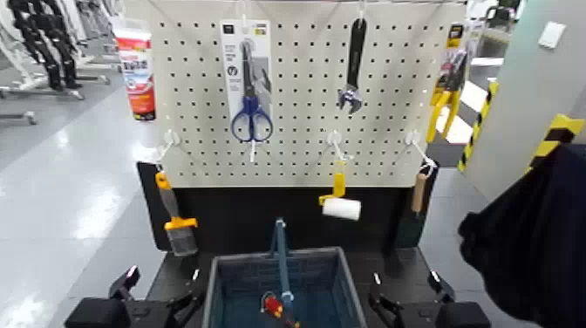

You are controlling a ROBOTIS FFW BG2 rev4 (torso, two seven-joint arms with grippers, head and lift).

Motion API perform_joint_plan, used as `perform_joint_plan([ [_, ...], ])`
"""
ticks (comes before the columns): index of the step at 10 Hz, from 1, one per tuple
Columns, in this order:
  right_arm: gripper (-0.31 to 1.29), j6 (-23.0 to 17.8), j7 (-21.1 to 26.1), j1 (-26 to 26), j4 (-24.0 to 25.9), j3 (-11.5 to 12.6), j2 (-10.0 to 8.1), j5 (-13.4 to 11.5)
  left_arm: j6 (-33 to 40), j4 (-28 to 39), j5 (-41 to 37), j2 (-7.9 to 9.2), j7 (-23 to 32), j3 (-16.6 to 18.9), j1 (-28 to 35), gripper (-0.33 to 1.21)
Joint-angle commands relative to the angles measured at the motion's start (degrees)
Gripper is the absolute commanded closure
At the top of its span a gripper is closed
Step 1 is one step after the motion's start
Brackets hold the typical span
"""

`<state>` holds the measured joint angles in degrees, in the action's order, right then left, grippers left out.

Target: Grasp the handle of the crate.

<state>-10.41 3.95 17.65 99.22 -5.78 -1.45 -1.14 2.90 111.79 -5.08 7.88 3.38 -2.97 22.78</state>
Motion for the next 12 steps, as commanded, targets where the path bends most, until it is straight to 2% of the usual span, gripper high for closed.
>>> perform_joint_plan([
  [1,0.14,0.3,0.1,0.1,0.7,0.2,-0.05,-1.5,0.0,-0.3,-0.1,-0.05,-0.2,0.2,-0.3,0.15],
  [4,0.14,0.5,0.1,0.1,0.7,0.0,-0.05,-1.5,-1.1,-0.7,-2.1,-0.05,-1.2,0.5,-1.1,0.15],
  [5,0.14,0.6,0.1,0.1,0.6,0.0,-0.05,-1.5,-3.1,-0.6,-5.1,-0.14,-3.5,1.7,-2.0,0.14],
  [6,0.14,0.7,0.0,0.0,0.5,-0.2,-0.05,-1.4,-8.0,0.4,-8.0,-0.14,-7.2,2.9,-3.9,0.14],
  [8,0.14,1.0,0.0,0.0,0.4,-0.2,-0.05,-1.0,-13.1,1.4,-18.4,2.49,-6.6,1.1,-6.3,0.14],
  [9,0.14,1.1,0.0,0.0,0.4,-0.2,-0.05,-0.9,-15.9,1.5,-23.4,4.16,-8.7,0.2,-8.4,0.14],
  [10,0.14,1.1,0.0,0.0,0.4,-0.2,-0.05,-0.7,-20.6,1.7,-28.1,4.52,-10.5,0.5,-10.6,0.14],
  [12,0.14,1.1,0.0,-0.1,0.2,-0.2,0.04,-0.4,-26.5,0.5,-39.7,4.52,-10.8,0.9,-12.7,0.14],
])
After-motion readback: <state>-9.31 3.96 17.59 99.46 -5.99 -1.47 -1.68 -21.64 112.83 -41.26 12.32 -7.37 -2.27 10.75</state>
